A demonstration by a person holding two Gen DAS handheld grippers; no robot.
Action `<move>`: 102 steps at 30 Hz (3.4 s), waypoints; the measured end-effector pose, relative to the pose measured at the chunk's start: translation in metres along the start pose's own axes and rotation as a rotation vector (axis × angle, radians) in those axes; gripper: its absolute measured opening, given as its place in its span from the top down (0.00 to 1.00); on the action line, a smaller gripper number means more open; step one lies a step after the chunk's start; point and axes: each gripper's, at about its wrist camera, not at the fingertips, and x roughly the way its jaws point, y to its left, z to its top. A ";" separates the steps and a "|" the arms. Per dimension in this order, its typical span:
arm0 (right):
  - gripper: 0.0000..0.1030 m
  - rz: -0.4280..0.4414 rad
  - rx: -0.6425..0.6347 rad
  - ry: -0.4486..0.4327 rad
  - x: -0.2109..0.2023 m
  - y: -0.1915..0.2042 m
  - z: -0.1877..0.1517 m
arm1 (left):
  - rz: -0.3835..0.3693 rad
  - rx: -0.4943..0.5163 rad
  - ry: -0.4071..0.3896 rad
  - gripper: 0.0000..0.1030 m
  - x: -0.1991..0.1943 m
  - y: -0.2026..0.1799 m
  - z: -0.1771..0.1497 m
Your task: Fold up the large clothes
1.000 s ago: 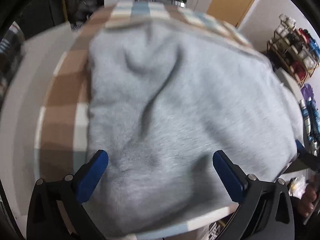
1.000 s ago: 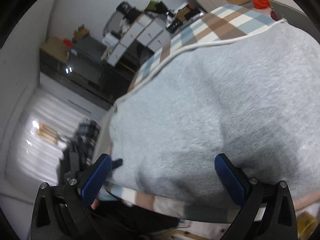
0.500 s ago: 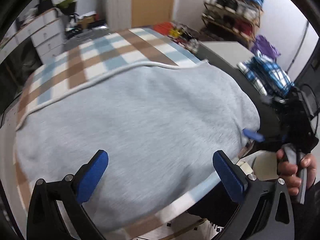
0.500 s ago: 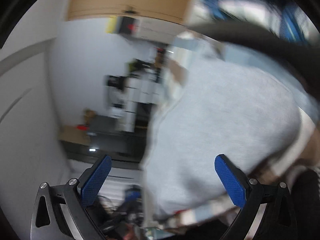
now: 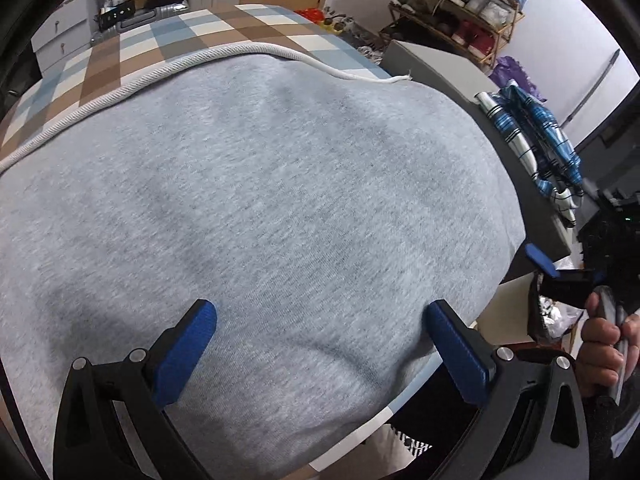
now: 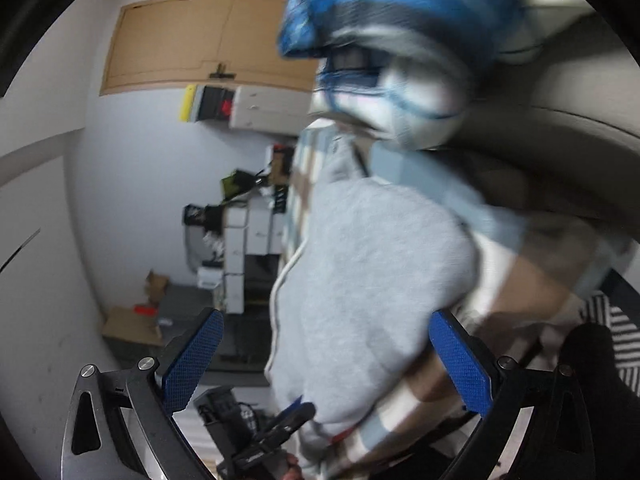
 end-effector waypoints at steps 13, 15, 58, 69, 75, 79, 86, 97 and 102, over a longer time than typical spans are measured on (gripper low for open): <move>0.00 -0.239 -0.089 0.153 0.075 0.017 0.028 | -0.072 0.036 -0.007 0.01 -0.005 0.001 -0.010; 0.00 -0.259 -0.086 0.149 0.083 0.022 0.036 | -0.073 0.035 -0.006 0.01 -0.003 0.000 -0.008; 0.85 -0.332 -1.359 -0.142 0.103 0.256 -0.136 | 0.019 -0.137 -0.192 0.08 -0.133 0.094 -0.040; 0.87 -0.366 -1.806 0.146 0.235 0.190 -0.359 | 0.070 -0.393 -0.254 0.08 -0.195 0.195 -0.116; 0.82 -0.450 -1.972 0.174 0.253 0.132 -0.400 | -0.016 -0.379 -0.225 0.08 -0.193 0.192 -0.102; 0.81 -0.412 -1.924 0.208 0.249 0.129 -0.393 | -0.253 -0.367 -0.216 0.08 -0.183 0.180 -0.063; 0.69 -0.310 -1.811 0.293 0.233 0.131 -0.390 | -0.282 -0.375 -0.038 0.08 -0.116 0.160 0.007; 0.24 0.108 -1.445 0.735 0.183 0.168 -0.338 | -0.324 -0.426 -0.008 0.82 -0.122 0.159 0.017; 0.00 0.274 -1.127 0.808 0.159 0.189 -0.268 | -0.270 -0.357 0.004 0.83 -0.138 0.143 0.028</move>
